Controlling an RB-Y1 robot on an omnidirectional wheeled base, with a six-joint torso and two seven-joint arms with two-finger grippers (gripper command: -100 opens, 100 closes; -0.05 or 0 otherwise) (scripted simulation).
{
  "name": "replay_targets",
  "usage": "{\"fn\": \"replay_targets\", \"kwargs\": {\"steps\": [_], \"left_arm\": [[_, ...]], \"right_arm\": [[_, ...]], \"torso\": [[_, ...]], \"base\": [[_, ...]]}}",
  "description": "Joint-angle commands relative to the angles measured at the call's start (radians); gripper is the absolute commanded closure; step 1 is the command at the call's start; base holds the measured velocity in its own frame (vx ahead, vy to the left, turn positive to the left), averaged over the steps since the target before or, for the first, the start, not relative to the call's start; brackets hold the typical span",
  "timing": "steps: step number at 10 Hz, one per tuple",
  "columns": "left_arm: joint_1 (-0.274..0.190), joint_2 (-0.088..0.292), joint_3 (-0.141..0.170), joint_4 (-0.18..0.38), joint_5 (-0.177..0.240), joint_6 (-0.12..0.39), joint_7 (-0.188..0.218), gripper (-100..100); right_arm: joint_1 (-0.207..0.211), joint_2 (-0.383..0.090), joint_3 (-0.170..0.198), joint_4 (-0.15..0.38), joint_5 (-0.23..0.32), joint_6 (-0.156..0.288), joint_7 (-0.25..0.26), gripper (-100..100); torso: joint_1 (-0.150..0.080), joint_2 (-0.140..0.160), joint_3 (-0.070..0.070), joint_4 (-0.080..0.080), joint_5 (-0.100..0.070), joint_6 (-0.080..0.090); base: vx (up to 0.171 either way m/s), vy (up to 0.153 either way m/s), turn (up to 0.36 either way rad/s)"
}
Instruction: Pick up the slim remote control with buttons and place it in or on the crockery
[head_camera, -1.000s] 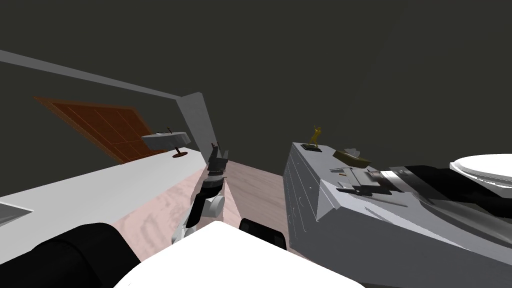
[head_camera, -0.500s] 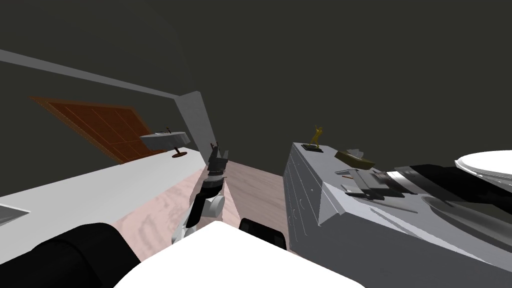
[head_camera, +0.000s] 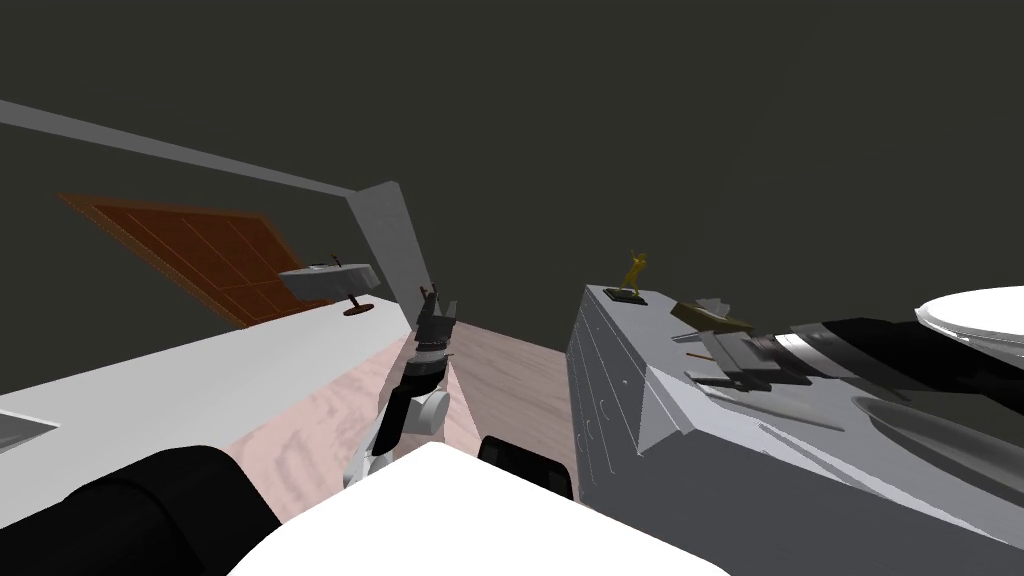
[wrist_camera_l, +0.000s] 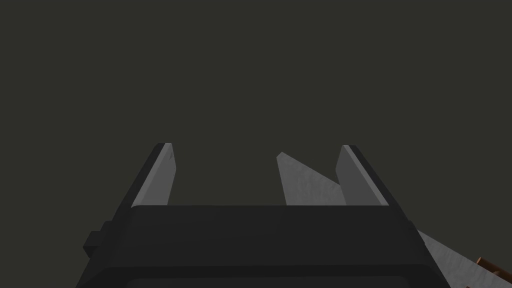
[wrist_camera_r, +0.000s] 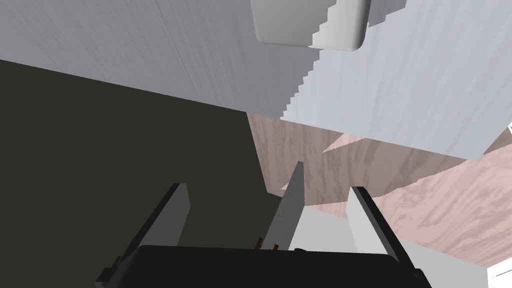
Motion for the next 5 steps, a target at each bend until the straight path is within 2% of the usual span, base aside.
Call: {"fn": "replay_targets", "kwargs": {"steps": [1, 2, 3, 4, 5], "left_arm": [[0.0, 0.0, 0.0, 0.0, 0.0, 0.0, 0.0, 0], [0.0, 0.0, 0.0, 0.0, 0.0, 0.0, 0.0, 0], [0.0, 0.0, 0.0, 0.0, 0.0, 0.0, 0.0, 0], [0.0, 0.0, 0.0, 0.0, 0.0, 0.0, 0.0, 0], [0.0, 0.0, 0.0, 0.0, 0.0, 0.0, 0.0, 0]], "right_arm": [[0.05, -0.007, -0.023, -0.002, -0.05, -0.016, -0.006, -100], [0.064, -0.007, -0.023, -0.002, -0.051, -0.016, -0.006, -100], [0.1, -0.047, -0.014, 0.008, -0.039, -0.025, 0.005, -100], [0.093, -0.047, -0.014, 0.008, -0.039, -0.025, 0.005, -100], [0.079, -0.047, 0.006, 0.008, -0.039, -0.025, 0.005, -100]], "torso": [[0.0, 0.0, 0.0, 0.0, 0.0, 0.0], [0.0, 0.0, 0.0, 0.0, -0.001, 0.0], [-0.001, 0.0, 0.0, 0.0, -0.001, 0.0], [-0.001, -0.002, -0.001, 0.0, -0.001, 0.0], [-0.001, -0.003, -0.002, -0.001, -0.001, 0.0]], "base": [[0.0, 0.0, 0.0], [0.0, 0.0, 0.0], [0.037, -0.004, -0.006], [0.048, -0.009, -0.004], [0.028, -0.008, 0.002]]}}
